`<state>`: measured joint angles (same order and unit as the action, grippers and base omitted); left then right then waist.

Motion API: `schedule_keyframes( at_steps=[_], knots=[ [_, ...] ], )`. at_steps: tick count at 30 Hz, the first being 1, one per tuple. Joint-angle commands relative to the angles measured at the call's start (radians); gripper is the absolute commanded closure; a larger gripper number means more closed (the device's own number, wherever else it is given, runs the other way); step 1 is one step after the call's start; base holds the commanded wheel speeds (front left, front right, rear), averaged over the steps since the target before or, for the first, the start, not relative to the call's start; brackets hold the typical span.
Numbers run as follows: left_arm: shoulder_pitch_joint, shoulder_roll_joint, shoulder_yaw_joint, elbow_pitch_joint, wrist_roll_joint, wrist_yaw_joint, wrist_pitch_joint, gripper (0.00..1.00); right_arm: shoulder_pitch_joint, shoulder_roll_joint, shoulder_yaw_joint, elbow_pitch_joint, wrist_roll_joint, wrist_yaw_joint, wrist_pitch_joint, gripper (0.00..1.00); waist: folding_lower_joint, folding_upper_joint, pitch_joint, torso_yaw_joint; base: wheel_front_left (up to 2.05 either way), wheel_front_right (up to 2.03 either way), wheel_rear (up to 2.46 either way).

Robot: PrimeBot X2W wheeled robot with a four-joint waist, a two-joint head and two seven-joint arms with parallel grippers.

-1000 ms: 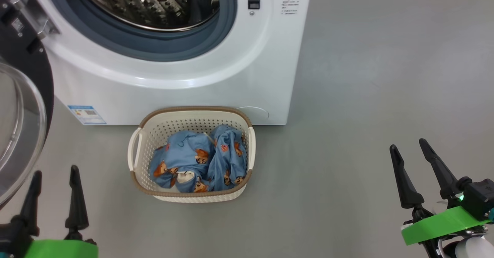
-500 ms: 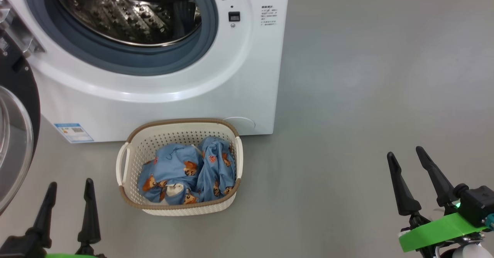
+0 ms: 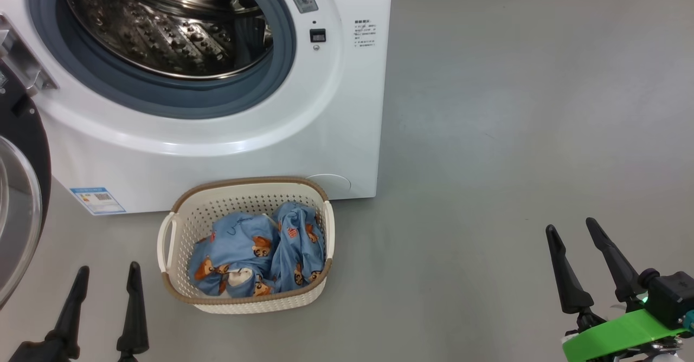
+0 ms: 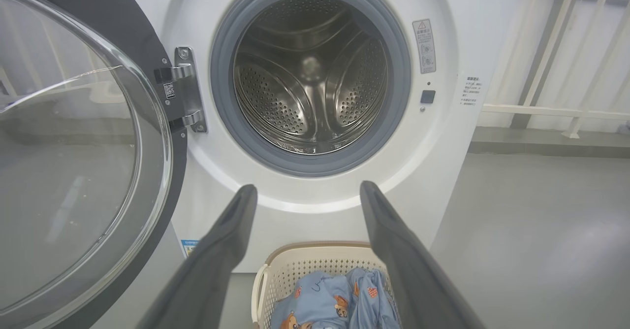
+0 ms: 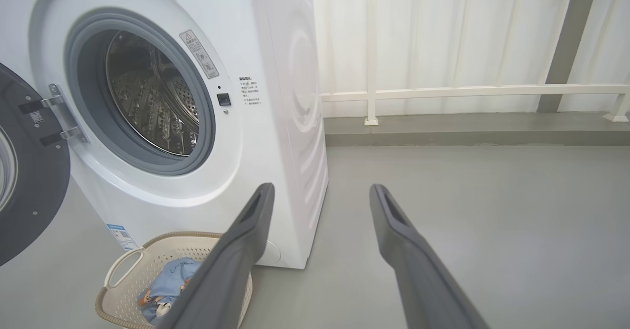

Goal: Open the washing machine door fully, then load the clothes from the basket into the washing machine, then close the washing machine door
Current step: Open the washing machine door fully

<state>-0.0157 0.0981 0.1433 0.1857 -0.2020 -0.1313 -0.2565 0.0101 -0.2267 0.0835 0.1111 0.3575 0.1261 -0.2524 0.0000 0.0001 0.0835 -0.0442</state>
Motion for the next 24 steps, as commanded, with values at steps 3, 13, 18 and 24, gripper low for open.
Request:
schedule_keyframes(
  at_steps=[3, 13, 18, 24],
  knots=[
    [-0.013, 0.017, 0.03, -0.034, -0.01, 0.001, -0.005, 0.0, 0.0, -0.015, 0.007, -0.026, 0.002, 0.005, -0.009, 0.0, 0.0, -0.0001, 0.001, 0.0, 0.0, 0.0, 0.0],
    [-0.02, 0.015, 0.027, -0.037, -0.015, 0.001, -0.005, 0.0, -0.001, -0.015, 0.004, -0.028, 0.001, 0.005, -0.009, 0.0, 0.0, -0.0001, 0.004, 0.008, 0.0, 0.0, 0.0],
    [-0.021, 0.015, 0.025, -0.039, -0.019, 0.001, -0.005, 0.0, -0.002, -0.015, 0.004, -0.027, 0.001, 0.005, -0.009, 0.0, 0.0, -0.0001, 0.006, 0.01, 0.0, 0.0, 0.0],
    [-0.024, 0.017, 0.022, -0.039, -0.026, 0.001, -0.005, 0.0, -0.006, -0.013, 0.004, -0.027, 0.0, 0.005, -0.009, 0.0, 0.0, -0.0001, 0.01, 0.011, 0.0, 0.0, 0.0]
  ],
)
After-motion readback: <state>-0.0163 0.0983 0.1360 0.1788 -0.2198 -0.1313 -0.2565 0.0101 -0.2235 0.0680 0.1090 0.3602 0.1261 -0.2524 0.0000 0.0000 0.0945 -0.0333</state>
